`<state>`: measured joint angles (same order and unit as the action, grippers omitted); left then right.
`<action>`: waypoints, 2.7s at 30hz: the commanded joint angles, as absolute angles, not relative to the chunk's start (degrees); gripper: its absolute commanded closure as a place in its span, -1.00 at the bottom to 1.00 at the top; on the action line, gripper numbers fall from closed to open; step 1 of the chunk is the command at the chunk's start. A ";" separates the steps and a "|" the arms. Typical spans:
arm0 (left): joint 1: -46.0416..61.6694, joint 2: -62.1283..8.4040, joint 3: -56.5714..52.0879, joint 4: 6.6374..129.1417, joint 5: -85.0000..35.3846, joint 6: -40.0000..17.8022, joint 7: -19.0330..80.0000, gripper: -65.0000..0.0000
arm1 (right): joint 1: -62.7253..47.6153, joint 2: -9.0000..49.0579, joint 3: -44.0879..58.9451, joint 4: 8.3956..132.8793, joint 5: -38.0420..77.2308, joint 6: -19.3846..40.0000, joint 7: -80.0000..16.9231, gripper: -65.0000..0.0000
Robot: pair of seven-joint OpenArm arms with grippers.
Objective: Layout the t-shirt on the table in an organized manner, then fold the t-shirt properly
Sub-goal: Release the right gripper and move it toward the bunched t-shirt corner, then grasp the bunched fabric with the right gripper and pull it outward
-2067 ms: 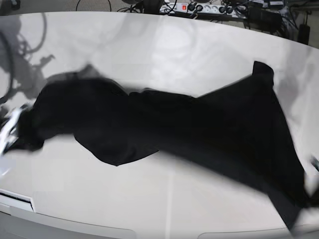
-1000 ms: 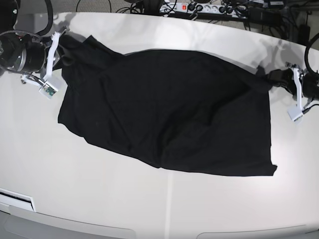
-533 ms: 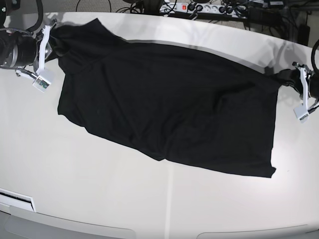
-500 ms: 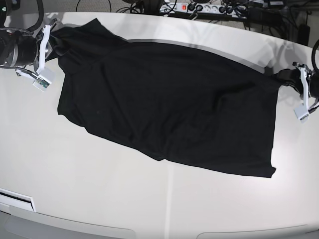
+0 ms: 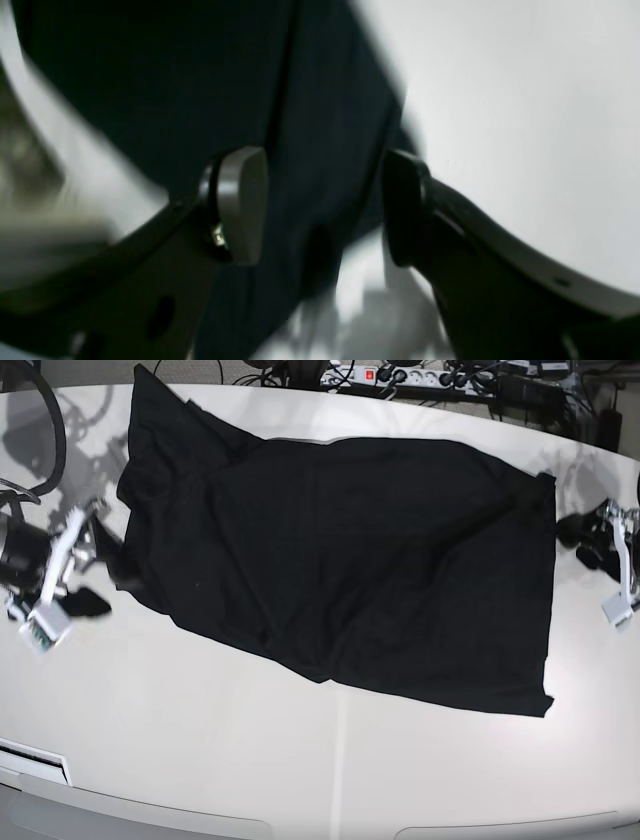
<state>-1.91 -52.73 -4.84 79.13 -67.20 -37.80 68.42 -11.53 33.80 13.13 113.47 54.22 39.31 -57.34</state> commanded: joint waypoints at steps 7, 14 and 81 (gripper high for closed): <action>-4.14 -52.97 -5.74 79.75 -66.11 -35.97 64.03 -0.25 | -2.68 28.25 5.02 104.40 41.25 32.80 -49.25 -0.15; -4.16 -52.23 -5.74 79.75 -66.08 -35.97 64.03 -0.25 | 11.40 22.59 2.98 80.73 41.10 31.97 -49.39 -0.15; -4.80 -49.54 -5.74 79.75 -66.06 -35.99 63.44 -0.25 | -14.17 18.24 -3.88 126.32 47.62 40.00 -63.72 -0.27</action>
